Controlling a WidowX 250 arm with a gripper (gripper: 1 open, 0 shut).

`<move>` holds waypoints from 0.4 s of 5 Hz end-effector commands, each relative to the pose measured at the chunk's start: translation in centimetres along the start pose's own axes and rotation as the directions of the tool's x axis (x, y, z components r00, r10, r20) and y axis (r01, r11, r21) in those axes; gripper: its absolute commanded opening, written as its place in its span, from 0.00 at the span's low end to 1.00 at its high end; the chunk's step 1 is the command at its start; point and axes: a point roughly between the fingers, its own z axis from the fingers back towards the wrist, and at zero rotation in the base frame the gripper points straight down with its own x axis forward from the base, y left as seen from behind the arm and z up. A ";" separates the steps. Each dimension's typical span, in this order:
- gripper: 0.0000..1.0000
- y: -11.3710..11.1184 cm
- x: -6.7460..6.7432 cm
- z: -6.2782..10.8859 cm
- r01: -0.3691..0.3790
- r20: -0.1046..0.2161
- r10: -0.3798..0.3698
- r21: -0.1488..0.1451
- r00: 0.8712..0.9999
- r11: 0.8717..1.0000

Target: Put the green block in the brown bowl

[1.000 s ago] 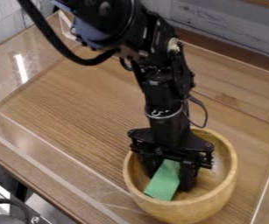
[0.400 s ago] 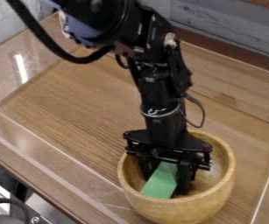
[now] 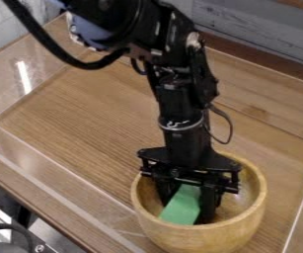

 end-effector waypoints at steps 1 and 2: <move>0.00 -0.6 0.0 1.3 0.020 0.023 -0.020 -0.011 1.000 1.000; 0.00 -0.7 -0.1 1.7 0.017 0.022 -0.017 -0.013 1.000 1.000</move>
